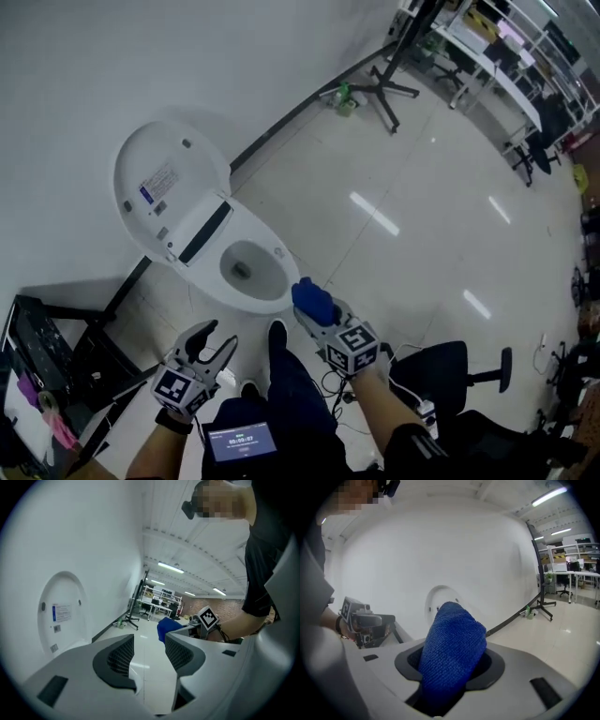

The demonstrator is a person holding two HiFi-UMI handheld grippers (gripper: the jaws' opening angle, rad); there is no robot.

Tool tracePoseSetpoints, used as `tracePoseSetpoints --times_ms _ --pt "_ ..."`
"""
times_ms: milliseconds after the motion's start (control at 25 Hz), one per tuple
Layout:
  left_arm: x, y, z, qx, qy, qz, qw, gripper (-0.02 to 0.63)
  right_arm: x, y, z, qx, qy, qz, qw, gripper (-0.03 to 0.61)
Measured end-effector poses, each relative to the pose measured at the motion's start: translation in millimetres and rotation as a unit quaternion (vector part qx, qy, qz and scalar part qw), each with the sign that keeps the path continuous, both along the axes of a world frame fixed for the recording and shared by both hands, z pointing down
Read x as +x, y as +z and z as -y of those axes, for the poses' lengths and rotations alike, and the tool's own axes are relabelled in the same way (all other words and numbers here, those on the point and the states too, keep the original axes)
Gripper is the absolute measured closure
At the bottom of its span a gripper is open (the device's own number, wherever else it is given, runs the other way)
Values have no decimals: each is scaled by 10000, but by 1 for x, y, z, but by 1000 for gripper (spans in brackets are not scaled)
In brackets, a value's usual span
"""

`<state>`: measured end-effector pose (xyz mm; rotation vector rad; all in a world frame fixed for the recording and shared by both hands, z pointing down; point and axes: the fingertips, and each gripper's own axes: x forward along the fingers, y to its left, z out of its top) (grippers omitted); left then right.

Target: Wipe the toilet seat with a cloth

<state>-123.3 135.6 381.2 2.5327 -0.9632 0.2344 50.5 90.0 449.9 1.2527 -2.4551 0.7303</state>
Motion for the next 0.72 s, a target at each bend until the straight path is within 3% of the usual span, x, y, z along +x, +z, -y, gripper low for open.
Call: tracePoseSetpoints --times_ms 160,400,560,720 --pt "-33 -39 -62 283 115 -21 9995 402 -8 -79 -61 513 290 30 9983 371" --pt "-79 -77 -126 536 18 -134 9985 402 -28 -163 -153 838 371 86 9958 373" --pt "-83 -91 -159 684 -24 -231 9974 402 -29 -189 -209 1031 257 76 9943 373" --pt "-82 -103 -168 706 -196 -335 9968 402 -25 -201 -230 1042 84 -48 9945 374"
